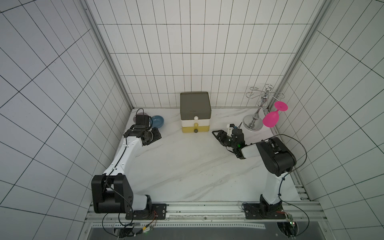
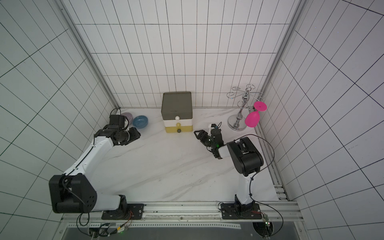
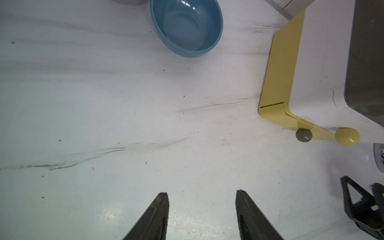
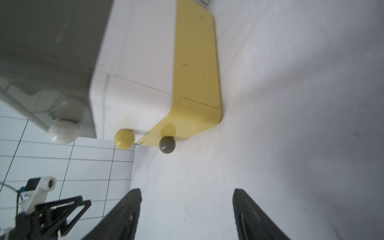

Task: Place the brooch boxes into the drawer by color
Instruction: Reset both arms

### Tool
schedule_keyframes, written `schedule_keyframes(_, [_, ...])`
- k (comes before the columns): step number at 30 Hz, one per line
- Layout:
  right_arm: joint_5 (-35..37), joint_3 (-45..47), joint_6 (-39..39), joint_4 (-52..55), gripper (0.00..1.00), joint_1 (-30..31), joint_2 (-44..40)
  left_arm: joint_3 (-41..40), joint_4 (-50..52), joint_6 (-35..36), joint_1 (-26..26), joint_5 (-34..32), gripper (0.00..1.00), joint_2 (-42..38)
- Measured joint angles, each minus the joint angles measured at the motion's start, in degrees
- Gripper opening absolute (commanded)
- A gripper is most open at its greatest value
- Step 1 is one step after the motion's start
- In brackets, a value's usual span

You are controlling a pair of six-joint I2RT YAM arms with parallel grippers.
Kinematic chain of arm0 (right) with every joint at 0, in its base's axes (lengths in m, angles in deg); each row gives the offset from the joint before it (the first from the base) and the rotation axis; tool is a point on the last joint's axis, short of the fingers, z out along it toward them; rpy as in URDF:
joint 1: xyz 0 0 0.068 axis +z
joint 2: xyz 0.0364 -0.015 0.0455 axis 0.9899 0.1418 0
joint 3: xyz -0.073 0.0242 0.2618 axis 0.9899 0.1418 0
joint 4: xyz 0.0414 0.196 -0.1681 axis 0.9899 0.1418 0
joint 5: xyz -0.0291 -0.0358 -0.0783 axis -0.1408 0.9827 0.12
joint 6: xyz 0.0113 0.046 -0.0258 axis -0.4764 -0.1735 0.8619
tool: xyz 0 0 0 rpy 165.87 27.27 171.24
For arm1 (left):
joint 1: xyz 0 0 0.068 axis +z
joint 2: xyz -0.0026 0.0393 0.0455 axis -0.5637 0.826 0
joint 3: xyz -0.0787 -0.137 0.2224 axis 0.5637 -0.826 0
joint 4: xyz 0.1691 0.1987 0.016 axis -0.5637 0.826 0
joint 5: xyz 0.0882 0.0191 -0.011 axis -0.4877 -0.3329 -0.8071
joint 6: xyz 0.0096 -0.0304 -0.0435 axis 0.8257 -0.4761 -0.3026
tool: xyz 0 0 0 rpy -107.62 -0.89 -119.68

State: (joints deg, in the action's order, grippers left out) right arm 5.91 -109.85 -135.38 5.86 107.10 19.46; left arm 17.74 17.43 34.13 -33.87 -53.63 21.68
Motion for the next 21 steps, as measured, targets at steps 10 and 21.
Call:
schedule_keyframes(10, [7.8, 1.4, 18.9, 33.7, 0.99, -6.9, -38.9, -9.1, -12.9, 3.8, 0.0, -12.9, 0.66, -9.1])
schedule_keyframes(21, [26.7, 2.7, 33.9, 49.8, 0.99, -24.8, -44.2, -35.9, -53.7, 10.6, 0.1, -22.1, 0.89, -4.3])
